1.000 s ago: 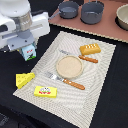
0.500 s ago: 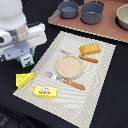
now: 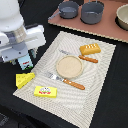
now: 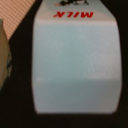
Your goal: Interact with the objects in diverse but meaningful ways.
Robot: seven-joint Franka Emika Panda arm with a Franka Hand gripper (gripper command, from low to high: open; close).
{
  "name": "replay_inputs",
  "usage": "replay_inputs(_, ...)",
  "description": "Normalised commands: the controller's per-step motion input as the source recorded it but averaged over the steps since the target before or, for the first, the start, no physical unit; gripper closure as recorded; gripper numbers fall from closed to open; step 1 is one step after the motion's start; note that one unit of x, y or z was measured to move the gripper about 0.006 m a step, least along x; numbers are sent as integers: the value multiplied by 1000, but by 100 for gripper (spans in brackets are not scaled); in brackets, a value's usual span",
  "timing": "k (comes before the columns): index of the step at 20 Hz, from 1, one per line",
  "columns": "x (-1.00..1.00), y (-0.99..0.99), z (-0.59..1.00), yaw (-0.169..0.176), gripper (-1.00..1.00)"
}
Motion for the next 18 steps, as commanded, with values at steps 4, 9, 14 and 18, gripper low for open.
replay_inputs(4, 220, 14, 674, 25, -100)
replay_inputs(9, 398, 213, 351, 29, -100)
replay_inputs(14, 569, 380, 259, 2, -100)
replay_inputs(18, 572, 504, 282, 0, -100)
